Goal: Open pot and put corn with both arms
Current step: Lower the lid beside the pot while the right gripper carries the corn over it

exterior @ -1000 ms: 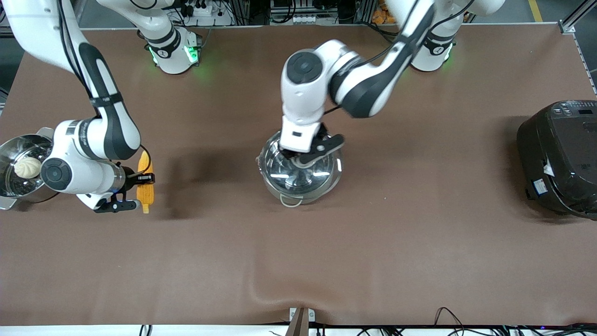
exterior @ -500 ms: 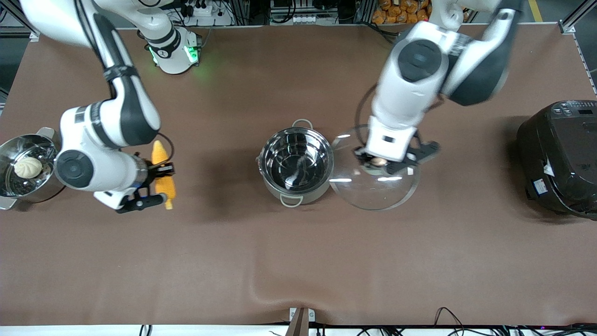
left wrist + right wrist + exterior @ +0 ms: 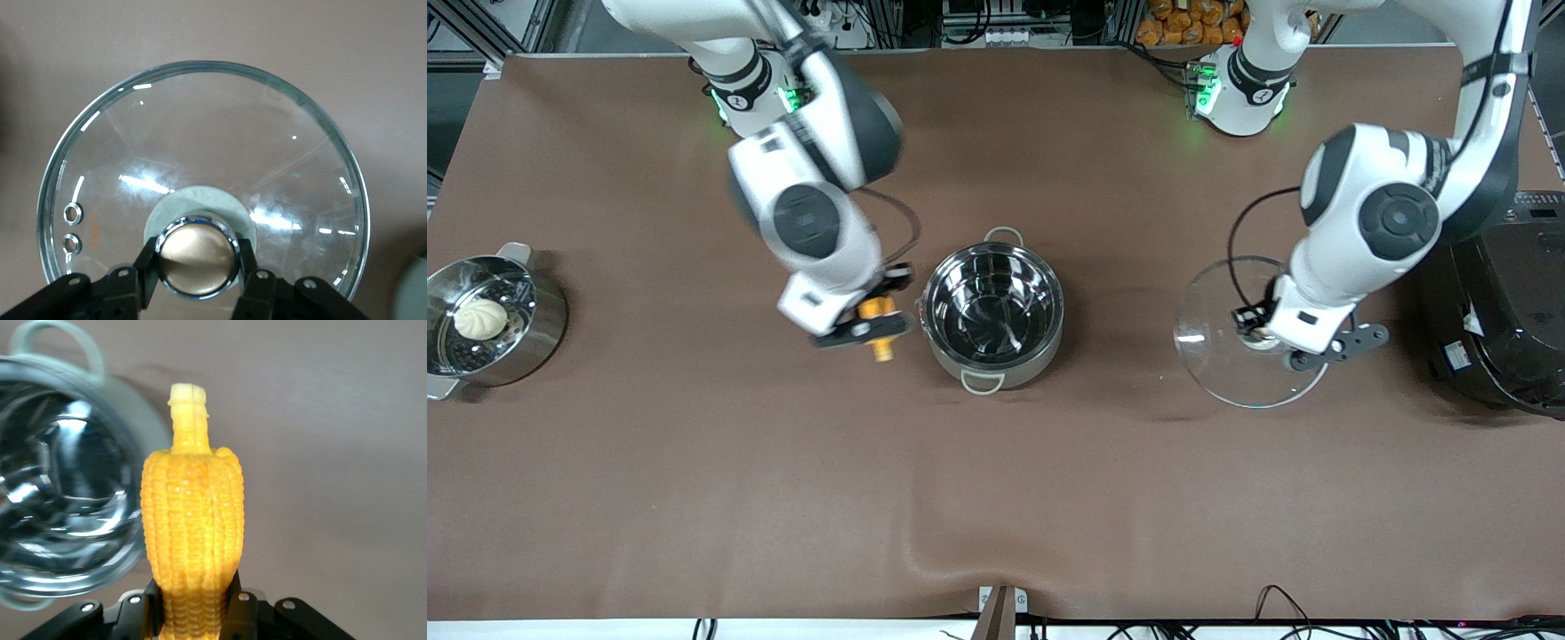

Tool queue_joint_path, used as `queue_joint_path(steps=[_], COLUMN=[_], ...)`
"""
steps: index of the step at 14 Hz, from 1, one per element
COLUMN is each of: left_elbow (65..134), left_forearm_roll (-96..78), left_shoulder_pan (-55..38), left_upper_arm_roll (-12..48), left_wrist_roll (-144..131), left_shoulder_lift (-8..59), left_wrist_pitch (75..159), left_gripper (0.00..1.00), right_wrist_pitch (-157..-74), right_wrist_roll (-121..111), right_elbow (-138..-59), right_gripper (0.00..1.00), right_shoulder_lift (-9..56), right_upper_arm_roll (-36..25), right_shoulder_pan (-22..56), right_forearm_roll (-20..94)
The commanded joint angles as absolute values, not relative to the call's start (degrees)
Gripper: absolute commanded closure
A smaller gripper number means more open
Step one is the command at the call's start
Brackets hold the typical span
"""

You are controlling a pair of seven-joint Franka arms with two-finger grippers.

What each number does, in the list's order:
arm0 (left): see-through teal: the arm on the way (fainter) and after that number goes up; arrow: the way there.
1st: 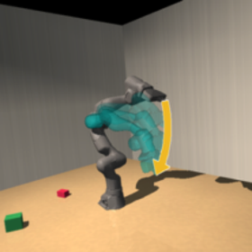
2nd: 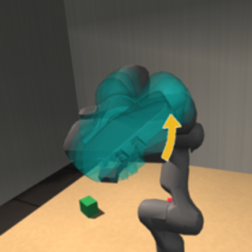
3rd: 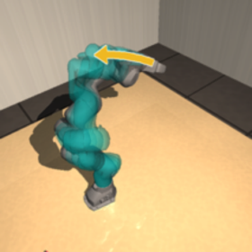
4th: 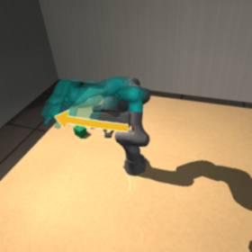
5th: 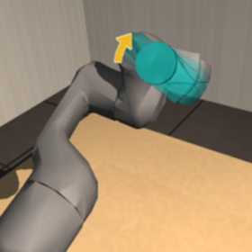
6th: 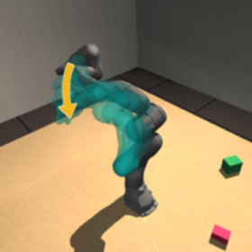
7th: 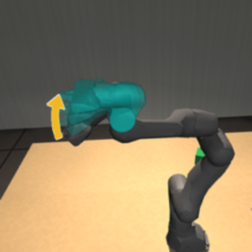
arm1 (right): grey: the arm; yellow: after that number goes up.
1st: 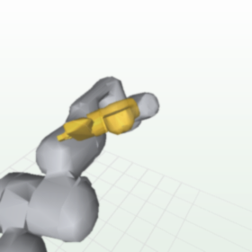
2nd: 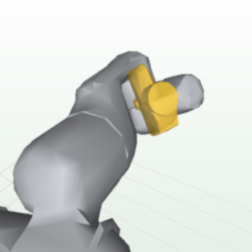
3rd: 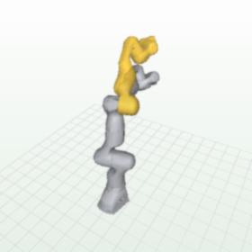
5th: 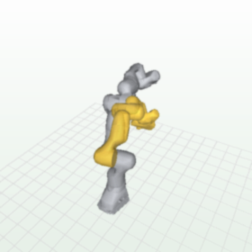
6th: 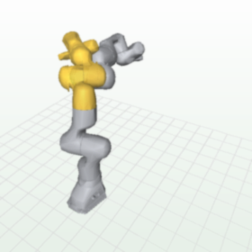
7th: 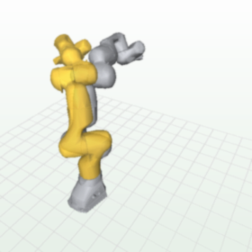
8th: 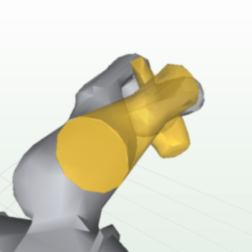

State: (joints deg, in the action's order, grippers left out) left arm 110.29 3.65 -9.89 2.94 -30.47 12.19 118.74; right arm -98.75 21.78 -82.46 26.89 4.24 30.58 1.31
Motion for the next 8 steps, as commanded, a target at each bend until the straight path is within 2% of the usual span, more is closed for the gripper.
queue_joint_path(steps=[1,5,8], left_elbow=[119.16,128.74,131.3], left_forearm_roll=[4.22,4.22,4.22], left_shoulder_pan=[-6.26,-1.76,-1.76], left_upper_arm_roll=[3.87,3.95,3.87], left_wrist_roll=[-25.86,-20.66,-20.65], left_shoulder_lift=[8.96,10.81,12.91], left_wrist_pitch=[126.01,140.5,144.92], left_gripper=[1.0,1.0,1.0], right_wrist_pitch=[-97.21,-98.17,-100.18], right_wrist_roll=[21.89,22.67,27.24], right_elbow=[-73.41,-69.45,-67.59], right_gripper=[1.0,1.0,1.0], right_shoulder_lift=[32.6,37.25,40.33], right_upper_arm_roll=[3.78,3.69,3.52], right_shoulder_pan=[33.03,36.9,40.24], right_forearm_roll=[1.23,1.14,0.88])
